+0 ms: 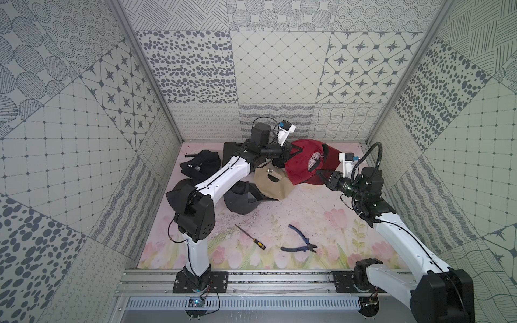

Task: Open the adjustable buckle of the baseball cap
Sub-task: Pick up the baseball cap from the center of the board.

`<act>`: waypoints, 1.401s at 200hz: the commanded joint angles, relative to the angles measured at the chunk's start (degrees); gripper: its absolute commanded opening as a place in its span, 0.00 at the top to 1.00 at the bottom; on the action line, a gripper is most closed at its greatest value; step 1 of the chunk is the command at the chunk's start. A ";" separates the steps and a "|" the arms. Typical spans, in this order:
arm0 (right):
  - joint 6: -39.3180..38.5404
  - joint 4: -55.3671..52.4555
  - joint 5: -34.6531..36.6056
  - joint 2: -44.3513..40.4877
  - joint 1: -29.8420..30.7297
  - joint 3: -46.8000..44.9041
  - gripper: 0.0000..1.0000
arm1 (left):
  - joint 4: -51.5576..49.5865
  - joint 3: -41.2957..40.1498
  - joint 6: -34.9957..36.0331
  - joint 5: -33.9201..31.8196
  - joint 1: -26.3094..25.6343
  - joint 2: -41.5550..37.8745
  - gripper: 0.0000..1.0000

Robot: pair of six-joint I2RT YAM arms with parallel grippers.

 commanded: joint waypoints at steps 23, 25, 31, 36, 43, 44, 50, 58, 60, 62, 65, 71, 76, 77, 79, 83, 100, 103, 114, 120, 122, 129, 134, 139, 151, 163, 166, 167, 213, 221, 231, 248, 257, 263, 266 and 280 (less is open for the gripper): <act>0.53 3.36 0.37 0.06 -0.27 1.91 0.87 | 2.06 0.26 2.13 1.73 -0.78 -0.78 1.00; 0.44 3.21 0.33 0.02 -0.24 1.88 0.88 | 1.95 0.36 2.13 1.72 -0.73 -0.78 1.00; 0.15 2.96 0.37 -0.17 -0.30 2.02 0.91 | 1.76 0.52 2.17 1.54 -0.74 -0.59 1.00; -0.24 2.69 0.32 -0.32 -0.32 2.04 0.93 | 1.59 0.64 2.12 1.20 -0.71 -0.39 1.00; -0.89 1.89 0.53 -0.56 -0.32 2.11 0.95 | 1.28 0.84 2.12 0.85 -0.74 -0.21 1.00; -1.02 1.78 0.60 -0.59 -0.32 2.17 0.96 | 1.20 0.94 2.12 0.83 -0.69 -0.19 1.00; -1.82 0.52 1.10 -0.72 -0.32 2.53 0.97 | 0.82 1.21 2.12 0.55 -0.76 -0.01 0.98; -2.97 -1.19 1.83 -0.85 -0.40 3.07 1.00 | 0.12 1.71 2.13 0.35 -0.73 0.31 0.91; -3.32 -1.47 1.88 -0.91 -0.45 3.18 1.00 | -0.09 1.84 2.13 0.36 -0.73 0.39 0.89; -3.51 -1.71 1.94 -0.99 -0.44 3.25 1.00 | -0.32 1.96 2.13 0.37 -0.74 0.48 0.87; -3.86 -2.02 1.98 -0.97 -0.51 3.42 1.00 | -0.70 2.26 2.13 0.41 -0.74 0.58 0.84; -4.61 -2.78 2.28 -1.11 -0.57 3.81 1.00 | -1.44 2.73 2.30 0.46 -0.65 0.78 0.76; -5.28 -3.45 2.54 -1.14 -0.67 4.10 1.00 | -1.87 2.95 2.46 0.37 -0.71 0.88 0.72; -5.41 -3.58 2.58 -1.14 -0.67 4.17 1.00 | -1.95 2.96 2.47 0.37 -0.68 0.89 0.71; -5.77 -3.89 2.71 -1.16 -0.71 4.27 1.00 | -2.06 2.96 2.54 0.37 -0.72 0.89 0.70; -6.33 -4.42 2.84 -1.16 -0.75 4.55 1.00 | -2.23 2.94 2.77 0.25 -0.71 0.89 0.67; -8.83 -6.39 3.45 -0.84 -1.14 5.77 1.00 | -2.27 2.32 3.09 -0.37 -0.81 0.44 0.56; -9.30 -6.76 3.59 -0.72 -1.19 5.96 1.00 | -2.28 2.19 3.17 -0.56 -0.76 0.32 0.55; -11.36 -8.58 4.17 0.03 -1.45 7.14 1.00 | -2.38 1.85 3.49 -0.76 -0.80 0.02 0.51; -12.74 -9.89 4.78 0.54 -1.59 7.84 1.00 | -2.59 1.82 3.74 -0.77 -0.82 -0.05 0.49; -13.30 -10.34 4.97 0.73 -1.62 8.18 1.00 | -2.66 1.76 3.78 -0.80 -0.82 -0.09 0.49; -14.82 -11.51 5.76 1.49 -1.76 8.87 1.00 | -2.95 1.74 3.95 -0.84 -0.81 -0.20 0.48; -15.83 -12.04 6.06 1.95 -1.89 9.35 1.00 | -3.16 1.74 4.07 -0.86 -0.82 -0.21 0.47; -16.63 -12.42 6.14 2.46 -2.10 9.75 1.00 | -3.34 1.74 4.22 -0.95 -0.82 -0.27 0.46; -18.72 -12.61 5.78 3.57 -2.41 10.38 1.00 | -3.93 1.73 4.66 -1.04 -0.75 -0.38 0.44; -21.04 -12.57 5.30 4.35 -2.60 10.91 1.00 | -4.53 1.73 5.19 -0.99 -0.81 -0.50 0.42; -21.75 -12.57 5.17 4.56 -2.60 10.98 1.00 | -4.65 1.74 5.32 -0.95 -0.80 -0.51 0.41; -22.00 -12.57 5.16 4.61 -2.60 11.00 1.00 | -4.66 1.74 5.35 -0.91 -0.81 -0.51 0.41; -34.06 -17.40 4.63 7.02 -3.25 14.10 1.00 | -6.56 1.47 7.37 0.36 -0.78 -0.42 0.33; -35.48 -18.82 2.93 7.88 -3.46 15.33 1.00 | -7.06 1.47 7.89 0.43 -0.78 -0.27 0.33; -37.55 -21.52 0.51 9.26 -3.66 17.48 1.00 | -7.42 1.38 8.27 0.50 -0.82 -0.24 0.33; -40.82 -26.10 -3.94 11.81 -3.68 21.32 1.00 | -7.48 1.00 8.76 0.63 -0.85 -0.31 0.33; -42.56 -28.53 -6.72 13.04 -3.74 23.09 1.00 | -7.80 1.03 9.21 0.56 -0.82 -0.25 0.33; -43.48 -29.99 -8.38 13.87 -3.74 24.35 1.00 | -8.11 1.10 9.53 0.54 -0.81 -0.08 0.32; -44.02 -30.78 -9.35 14.26 -3.74 24.83 1.00 | -8.38 1.18 9.71 0.45 -0.79 -0.03 0.32; -46.17 -33.89 -12.61 15.54 -3.69 27.17 1.00 | -9.95 1.76 10.84 0.30 -0.73 0.36 0.32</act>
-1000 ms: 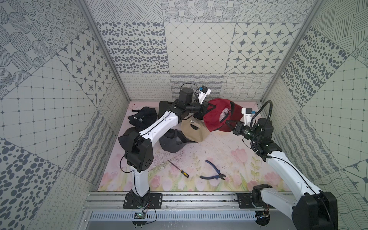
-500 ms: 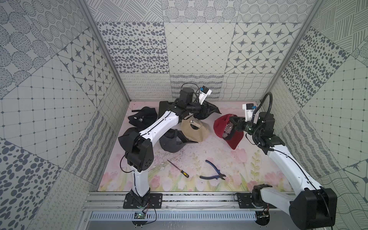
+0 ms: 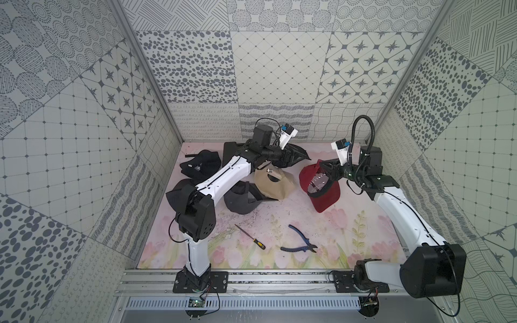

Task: Open the adjustable buckle of the baseball cap
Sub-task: Pick up the baseball cap from the center of the board, then place the baseball cap at the center of the board, then pick up the baseball cap from the center of the board.

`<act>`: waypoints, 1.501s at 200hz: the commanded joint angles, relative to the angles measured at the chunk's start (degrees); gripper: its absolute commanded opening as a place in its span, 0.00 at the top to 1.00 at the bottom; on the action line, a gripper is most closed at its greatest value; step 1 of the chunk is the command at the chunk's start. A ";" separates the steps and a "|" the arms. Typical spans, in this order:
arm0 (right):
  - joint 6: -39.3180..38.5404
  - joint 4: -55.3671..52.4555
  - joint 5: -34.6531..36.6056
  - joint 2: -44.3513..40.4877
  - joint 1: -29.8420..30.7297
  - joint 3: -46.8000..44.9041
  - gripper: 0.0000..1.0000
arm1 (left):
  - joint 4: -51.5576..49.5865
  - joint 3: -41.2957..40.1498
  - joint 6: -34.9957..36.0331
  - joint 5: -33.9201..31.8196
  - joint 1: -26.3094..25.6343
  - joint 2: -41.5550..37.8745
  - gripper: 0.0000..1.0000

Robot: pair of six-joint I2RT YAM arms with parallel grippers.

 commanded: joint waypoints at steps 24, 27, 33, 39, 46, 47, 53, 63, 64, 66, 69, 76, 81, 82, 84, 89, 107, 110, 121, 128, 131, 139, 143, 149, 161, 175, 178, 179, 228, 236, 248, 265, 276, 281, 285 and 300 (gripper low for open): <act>-7.52 -8.37 -8.35 2.71 0.12 4.91 1.00 | -3.97 0.26 4.79 -0.46 -0.18 -0.52 0.32; -7.20 -8.33 -7.92 2.70 0.19 4.59 1.00 | -3.95 0.10 4.90 -0.58 -0.17 -0.61 0.32; -6.07 -7.69 -6.97 2.56 0.32 3.73 1.00 | -4.04 -0.14 5.07 -0.76 -0.14 -0.75 0.32; -4.45 -6.40 -5.94 2.23 0.48 2.22 1.00 | -4.25 -0.32 5.34 -0.90 -0.18 -0.87 0.32; -1.78 -4.12 -4.86 1.58 0.50 0.17 1.00 | -4.66 -0.41 5.59 -1.08 -0.23 -0.83 0.32; -1.39 -3.81 -4.73 1.49 0.50 -0.27 1.00 | -4.73 -0.39 5.61 -1.09 -0.27 -0.86 0.32; 1.44 -1.76 -3.82 0.91 0.52 -2.31 0.96 | -5.11 -0.37 5.82 -1.24 -0.27 -0.85 0.32; 5.44 1.05 -2.62 0.11 0.51 -5.59 0.91 | -5.48 -0.45 6.07 -1.41 -0.13 -0.72 0.33; 5.87 1.28 -2.51 0.09 0.50 -5.87 0.90 | -5.49 -0.46 6.07 -1.39 -0.14 -0.71 0.33; 6.49 1.68 -2.39 -0.07 0.50 -6.37 0.89 | -5.61 -0.48 6.14 -1.44 -0.10 -0.71 0.33; 7.41 2.31 -2.15 -0.17 0.50 -7.25 0.88 | -5.70 -0.46 6.18 -1.46 -0.07 -0.65 0.33; 9.60 4.04 -1.39 -0.38 0.50 -9.13 0.86 | -5.92 -0.46 6.25 -1.46 -0.13 -0.54 0.33; 11.18 5.05 -0.80 -0.50 0.50 -10.42 0.86 | -6.09 -0.48 6.24 -1.46 -0.15 -0.45 0.33; 11.41 5.21 -0.68 -0.47 0.50 -10.62 0.86 | -6.06 -0.47 6.25 -1.46 -0.06 -0.45 0.33; 11.88 5.41 -0.39 -0.50 0.50 -10.99 0.85 | -6.14 -0.46 6.25 -1.46 -0.06 -0.40 0.33; 12.98 5.64 0.44 -0.37 0.50 -11.70 0.85 | -6.24 -0.46 6.25 -1.38 -0.02 -0.36 0.33; 16.17 4.25 4.18 0.31 0.50 -12.74 0.79 | -6.74 -0.46 6.25 -1.20 -0.05 -0.34 0.34; 16.75 3.90 4.97 0.46 0.50 -12.70 0.78 | -6.80 -0.52 6.29 -1.12 -0.05 -0.36 0.34; 18.35 2.02 7.29 0.56 0.50 -12.56 0.69 | -6.97 -0.93 6.40 -0.99 -0.06 -0.59 0.34; 18.99 1.29 8.29 0.32 0.50 -12.50 0.58 | -6.85 -1.43 6.55 -0.80 -0.05 -0.74 0.34; 19.49 1.18 8.81 0.09 0.50 -12.69 0.53 | -6.76 -1.64 6.59 -0.83 -0.07 -0.86 0.34; 20.43 0.60 9.64 -0.47 0.50 -12.83 0.40 | -6.40 -2.34 6.40 -0.73 -0.06 -1.10 0.34; 20.79 0.26 10.12 -0.81 0.50 -12.73 0.36 | -6.21 -2.69 6.30 -0.75 -0.05 -1.15 0.34; 21.39 -0.52 10.99 -1.20 0.48 -12.58 0.29 | -5.86 -3.18 6.11 -0.73 -0.01 -1.24 0.34; 22.27 -2.28 13.41 -2.06 0.42 -11.70 0.22 | -5.22 -3.91 5.63 -0.67 -0.10 -1.23 0.34; 23.14 -4.29 16.45 -2.46 0.16 -10.16 0.16 | -4.68 -4.45 5.16 -0.52 -0.04 -1.23 0.35; 23.23 -4.67 16.83 -2.39 -0.04 -9.78 0.14 | -4.56 -4.56 5.05 -0.52 -0.04 -1.21 0.35; 23.28 -4.74 16.88 -2.34 -0.08 -9.68 0.13 | -4.55 -4.57 5.03 -0.50 -0.05 -1.23 0.35; 21.37 -4.69 11.17 7.14 -6.11 -3.96 0.32 | -3.26 -6.08 4.48 0.54 -0.06 -1.23 0.35; 21.23 -3.68 10.22 8.93 -6.70 -3.39 0.37 | -3.45 -6.23 4.73 0.70 -0.05 -1.15 0.35; 20.68 -3.17 9.70 11.49 -6.97 -1.99 0.44 | -3.68 -6.53 4.94 1.00 -0.05 -1.06 0.35; 20.36 -2.41 8.73 15.44 -6.97 0.06 0.48 | -4.37 -6.61 5.83 1.05 -0.03 -0.94 0.35; 20.68 -1.83 7.88 17.99 -6.97 1.22 0.48 | -4.73 -6.53 6.17 1.15 -0.10 -0.79 0.35; 20.87 -1.54 7.44 19.12 -6.97 1.76 0.49 | -4.87 -6.39 6.25 1.26 0.00 -0.59 0.35; 20.99 -1.34 7.09 20.12 -6.97 2.13 0.49 | -5.03 -6.23 6.29 1.43 -0.03 -0.49 0.35; 21.25 -0.89 5.84 22.96 -6.88 3.28 0.50 | -5.38 -5.83 6.34 1.91 -0.05 0.12 0.35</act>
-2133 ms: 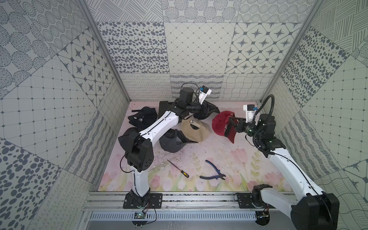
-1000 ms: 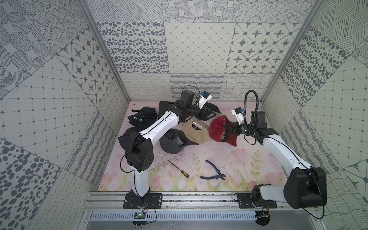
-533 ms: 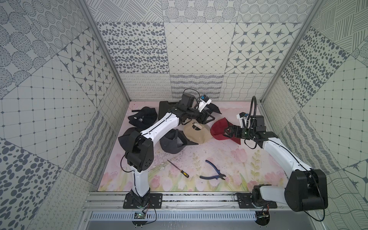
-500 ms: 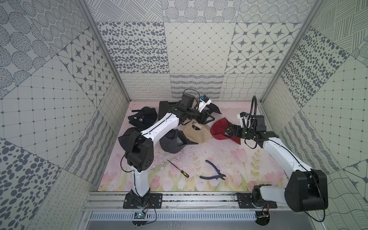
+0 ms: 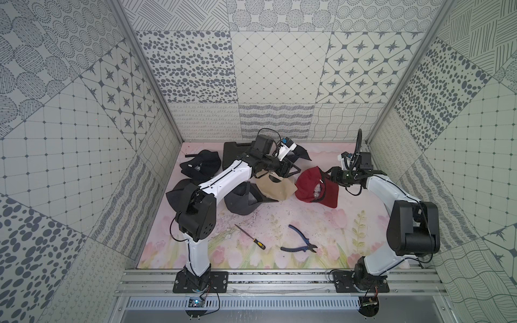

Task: Open the adjustable buckle of the baseball cap
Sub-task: Pick up the baseball cap from the center of the board.

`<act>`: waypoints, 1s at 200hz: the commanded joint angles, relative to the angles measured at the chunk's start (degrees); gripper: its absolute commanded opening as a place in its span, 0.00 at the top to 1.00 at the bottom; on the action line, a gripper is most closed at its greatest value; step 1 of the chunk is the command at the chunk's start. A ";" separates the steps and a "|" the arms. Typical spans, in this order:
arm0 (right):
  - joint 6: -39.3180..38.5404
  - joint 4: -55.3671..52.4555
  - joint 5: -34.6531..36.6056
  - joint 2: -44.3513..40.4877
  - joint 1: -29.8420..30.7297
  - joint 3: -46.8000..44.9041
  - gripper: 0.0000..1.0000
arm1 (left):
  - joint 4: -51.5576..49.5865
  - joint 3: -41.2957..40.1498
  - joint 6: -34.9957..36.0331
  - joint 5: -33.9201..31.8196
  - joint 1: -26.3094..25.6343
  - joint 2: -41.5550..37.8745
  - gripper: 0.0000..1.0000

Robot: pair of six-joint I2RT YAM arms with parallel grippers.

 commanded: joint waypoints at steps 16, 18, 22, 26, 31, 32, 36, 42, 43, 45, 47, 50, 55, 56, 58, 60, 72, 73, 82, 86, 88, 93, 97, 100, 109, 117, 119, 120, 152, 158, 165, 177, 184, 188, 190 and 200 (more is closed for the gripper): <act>0.22 4.08 -3.61 4.86 0.54 2.79 0.52 | -0.14 0.98 1.56 2.80 -0.04 0.67 0.36; 0.25 4.14 -3.54 4.99 0.55 2.79 0.52 | -0.20 1.04 1.57 2.83 -0.05 0.76 0.36; 0.19 4.19 -3.52 5.24 0.53 2.79 0.53 | -0.42 1.16 1.57 2.83 -0.12 0.87 0.36; 0.06 4.19 -3.45 5.44 0.60 2.71 0.54 | -0.62 1.30 1.72 2.89 -0.04 1.02 0.36; -0.09 4.18 -3.39 5.60 0.61 2.63 0.55 | -0.82 1.43 1.82 2.86 -0.03 1.12 0.36; -0.08 4.17 -3.37 5.63 0.61 2.62 0.55 | -0.90 1.48 1.83 2.90 -0.04 1.13 0.36; -0.21 4.09 -3.24 5.73 0.61 2.55 0.56 | -1.05 1.59 1.90 2.80 -0.05 1.23 0.36; -0.38 3.78 -3.02 5.81 0.61 2.45 0.58 | -1.18 1.75 1.97 2.83 -0.03 1.30 0.36; -0.40 3.74 -2.96 5.82 0.62 2.40 0.58 | -1.21 1.77 1.99 2.84 0.00 1.31 0.36; -0.47 3.66 -2.87 5.76 0.62 2.36 0.58 | -1.24 1.79 2.01 2.84 -0.04 1.31 0.36; -0.56 3.59 -2.83 5.75 0.62 2.29 0.58 | -1.31 1.84 1.97 2.84 -0.01 1.31 0.36; -0.68 3.50 -2.70 5.67 0.62 2.17 0.59 | -1.40 1.88 2.08 2.85 0.00 1.36 0.36; -0.88 3.41 -2.37 5.37 0.70 1.86 0.60 | -1.33 1.88 2.10 2.83 -0.04 1.36 0.36; -0.91 3.39 -2.33 5.34 0.75 1.80 0.60 | -1.38 1.88 2.10 2.79 -0.09 1.38 0.36; -0.93 3.33 -2.19 5.25 0.82 1.64 0.60 | -1.34 1.95 2.10 2.77 -0.04 1.42 0.36; -0.98 3.31 -2.02 5.16 0.80 1.53 0.61 | -1.36 1.97 2.10 2.69 -0.05 1.45 0.36; -1.32 2.82 -0.73 4.18 0.96 0.76 0.62 | -1.35 2.14 2.05 2.84 -0.05 1.55 0.36; -1.35 2.83 -0.63 4.08 0.97 0.67 0.63 | -1.38 2.15 2.07 2.80 -0.06 1.56 0.36; -1.40 2.36 0.42 3.53 1.05 0.12 0.64 | -1.54 2.38 2.10 2.93 -0.05 1.75 0.36; -1.38 2.19 0.80 3.27 1.05 -0.21 0.64 | -1.67 2.48 2.10 2.93 -0.05 1.82 0.36; -1.33 2.19 0.99 3.17 1.10 -0.38 0.64 | -1.64 2.49 2.10 2.89 -0.06 1.83 0.36; -1.33 2.13 1.29 2.88 1.11 -0.82 0.64 | -1.79 2.58 2.10 2.94 -0.04 1.94 0.36; -1.37 2.21 1.51 2.71 1.15 -1.17 0.64 | -1.81 2.62 2.09 3.01 -0.10 1.93 0.36; -1.36 2.14 1.68 2.55 1.17 -1.40 0.64 | -1.92 2.63 2.10 3.02 -0.02 2.03 0.36; -1.34 2.00 2.16 2.27 1.23 -1.81 0.64 | -1.91 2.63 2.10 2.96 -0.03 2.01 0.37; -1.44 1.99 2.36 2.20 1.23 -2.13 0.64 | -1.94 2.73 2.10 2.98 0.01 2.10 0.37; -1.46 2.03 2.37 2.22 1.23 -2.18 0.64 | -1.95 2.76 2.10 2.99 -0.02 2.15 0.37; -1.42 2.04 2.37 2.27 1.23 -2.20 0.64 | -1.95 2.76 2.10 3.00 0.00 2.12 0.37; -1.40 2.15 2.03 3.43 1.35 -2.43 0.63 | -2.04 2.94 1.84 3.19 -0.05 2.28 0.37; -1.46 2.27 1.93 3.69 1.36 -2.48 0.63 | -1.99 2.94 1.84 3.20 -0.06 2.17 0.37; -1.46 2.44 1.95 3.98 1.45 -2.65 0.63 | -2.03 2.89 1.84 3.09 -0.02 2.19 0.37; -1.28 2.96 1.55 4.31 1.49 -3.04 0.63 | -2.11 2.94 1.83 3.10 -0.03 2.29 0.37; -1.29 3.08 1.57 4.50 1.66 -3.18 0.63 | -2.03 2.94 1.79 3.06 -0.09 2.34 0.37; -1.29 3.15 1.70 4.59 1.73 -3.31 0.63 | -2.03 2.94 1.83 3.06 -0.06 2.36 0.37; -1.29 3.11 1.74 4.62 1.82 -3.35 0.63 | -2.03 2.94 1.83 3.10 0.01 2.36 0.37; -1.29 3.11 1.84 4.88 2.01 -3.53 0.63 | -2.01 3.03 1.82 3.11 -0.05 2.46 0.37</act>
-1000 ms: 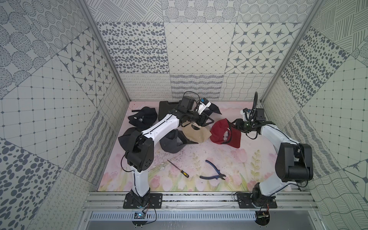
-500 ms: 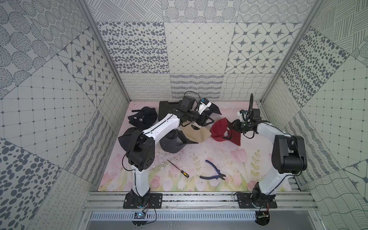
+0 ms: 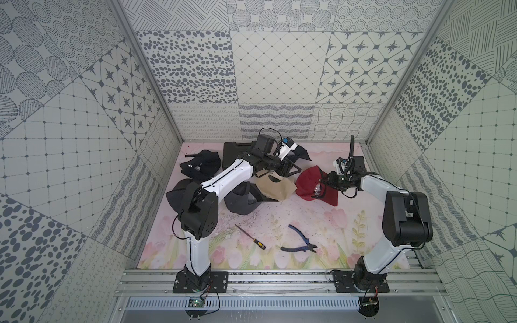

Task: Open the adjustable buckle of the baseball cap
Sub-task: Pick up the baseball cap from the center of the board.

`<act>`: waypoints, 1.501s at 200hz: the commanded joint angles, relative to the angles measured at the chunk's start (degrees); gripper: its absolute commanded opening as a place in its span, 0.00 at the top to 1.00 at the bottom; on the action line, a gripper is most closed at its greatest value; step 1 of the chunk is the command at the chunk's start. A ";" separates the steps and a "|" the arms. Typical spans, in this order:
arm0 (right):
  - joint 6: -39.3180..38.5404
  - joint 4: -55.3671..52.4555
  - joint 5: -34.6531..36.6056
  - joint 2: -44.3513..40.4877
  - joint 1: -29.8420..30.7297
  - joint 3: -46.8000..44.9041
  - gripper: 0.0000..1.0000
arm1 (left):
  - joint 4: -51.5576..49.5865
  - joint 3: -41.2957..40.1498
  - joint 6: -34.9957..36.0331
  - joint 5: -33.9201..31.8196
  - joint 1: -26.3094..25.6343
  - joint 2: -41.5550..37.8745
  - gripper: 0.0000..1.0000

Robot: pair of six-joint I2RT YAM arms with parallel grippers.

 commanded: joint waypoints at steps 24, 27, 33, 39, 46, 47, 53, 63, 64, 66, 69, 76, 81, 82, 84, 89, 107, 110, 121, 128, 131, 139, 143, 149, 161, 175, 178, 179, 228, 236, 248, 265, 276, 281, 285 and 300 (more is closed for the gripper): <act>-0.98 1.76 1.04 1.17 0.89 -1.81 0.64 | -0.59 1.07 1.49 2.88 0.00 0.90 0.37; -0.98 1.72 1.14 1.30 0.91 -1.88 0.64 | -0.63 1.07 1.49 2.88 0.04 0.90 0.37; -0.93 1.94 1.17 1.30 0.95 -2.09 0.64 | -0.64 1.08 1.49 2.91 -0.06 0.90 0.37; -0.97 2.14 1.04 1.24 1.02 -2.32 0.65 | -0.61 1.08 1.49 2.91 -0.06 0.90 0.37; -0.87 2.30 0.91 1.19 1.15 -2.45 0.67 | -0.65 1.14 1.49 2.90 -0.10 0.95 0.37; -0.88 2.35 0.91 1.16 1.14 -2.44 0.67 | -0.66 1.15 1.44 2.86 -0.08 0.97 0.37; -0.88 2.36 0.91 1.13 1.17 -2.59 0.71 | -0.66 1.13 1.48 2.81 0.01 0.99 0.37; -0.97 2.47 0.66 1.05 1.23 -2.67 0.77 | -0.57 1.16 1.35 2.81 -0.05 1.14 0.37; -0.97 2.48 0.65 1.04 1.22 -2.68 0.77 | -0.57 1.17 1.37 2.78 -0.05 1.16 0.37; -0.94 2.47 0.64 1.04 1.22 -2.65 0.78 | -0.57 1.17 1.39 2.68 -0.06 1.19 0.37; -0.98 2.37 0.64 1.04 1.23 -2.57 0.79 | -0.55 1.20 1.32 2.71 -0.05 1.23 0.37; -1.09 2.25 0.73 0.96 1.30 -2.53 0.82 | -0.65 1.32 1.19 2.63 -0.08 1.34 0.37; -1.20 2.02 0.89 0.83 1.32 -2.44 0.85 | -0.80 1.43 1.11 2.45 -0.04 1.43 0.37; -1.22 2.03 0.85 0.80 1.31 -2.39 0.85 | -0.86 1.47 1.12 2.37 -0.05 1.43 0.37; -1.24 1.92 0.89 0.72 1.31 -2.33 0.86 | -0.95 1.49 1.13 2.32 0.01 1.50 0.37; -1.33 1.83 0.90 0.51 1.38 -2.28 0.89 | -1.34 1.67 1.09 2.08 -0.06 1.64 0.37; -1.60 1.49 0.64 -0.96 1.55 -2.13 1.00 | -4.15 3.08 1.73 0.06 0.01 2.54 0.37; -1.67 1.49 0.56 -1.24 1.49 -2.09 1.00 | -4.72 3.29 1.89 -0.36 0.02 2.68 0.37; -1.76 1.46 0.11 -2.37 1.61 -2.00 1.00 | -5.99 3.84 2.12 -1.44 -0.05 3.24 0.37; -1.77 1.50 -0.41 -3.26 1.61 -1.97 1.00 | -6.45 3.95 2.27 -1.87 -0.05 3.41 0.37; -1.76 1.49 -0.82 -3.60 1.57 -1.99 1.00 | -6.59 4.04 2.27 -2.00 -0.06 3.56 0.37; -1.70 1.72 -1.87 -4.49 1.57 -2.01 1.00 | -6.95 4.01 2.35 -2.26 -0.01 3.71 0.37; -1.69 1.91 -2.47 -4.93 1.60 -2.02 1.00 | -7.09 4.10 2.43 -2.43 -0.04 3.80 0.37; -1.64 2.23 -3.46 -5.72 1.58 -2.24 1.00 | -7.33 4.11 2.59 -2.73 -0.06 3.83 0.37; -1.68 3.37 -5.85 -7.43 1.57 -2.69 1.00 | -8.07 4.37 3.15 -3.14 -0.04 3.89 0.37; -2.11 4.75 -8.59 -9.34 1.57 -3.43 1.00 | -8.79 4.68 3.85 -3.89 -0.05 3.89 0.35; -2.19 5.05 -9.13 -9.81 1.57 -3.58 1.00 | -8.89 4.76 3.98 -4.24 0.05 3.89 0.34; -2.24 5.18 -9.25 -9.92 1.61 -3.62 1.00 | -8.91 4.77 4.01 -4.45 0.00 3.89 0.34; -5.41 7.05 -15.25 -13.76 1.57 -4.45 1.00 | -9.86 6.59 6.70 -7.40 0.24 3.83 0.31; -5.79 7.71 -16.80 -14.37 1.57 -4.63 1.00 | -9.40 6.54 7.26 -5.62 0.22 3.93 0.31; -5.99 9.40 -19.44 -15.30 1.57 -5.12 1.00 | -8.24 6.14 8.67 -1.85 0.21 3.98 0.32; -5.47 12.19 -22.77 -16.52 1.57 -5.65 1.00 | -4.13 3.86 9.15 1.42 0.25 3.21 0.32; -5.16 13.94 -24.71 -17.40 1.65 -5.94 1.00 | -0.70 1.89 9.13 2.48 0.21 2.27 0.32; -5.03 14.51 -25.44 -17.73 1.65 -5.92 1.00 | 0.92 0.98 9.12 2.72 0.23 1.85 0.32; -4.99 14.88 -25.98 -18.00 1.65 -5.95 1.00 | 2.17 0.33 9.17 2.81 0.21 1.56 0.32; -4.97 15.49 -28.33 -18.69 1.88 -5.51 1.00 | 5.73 -1.25 9.29 3.62 0.26 1.07 0.34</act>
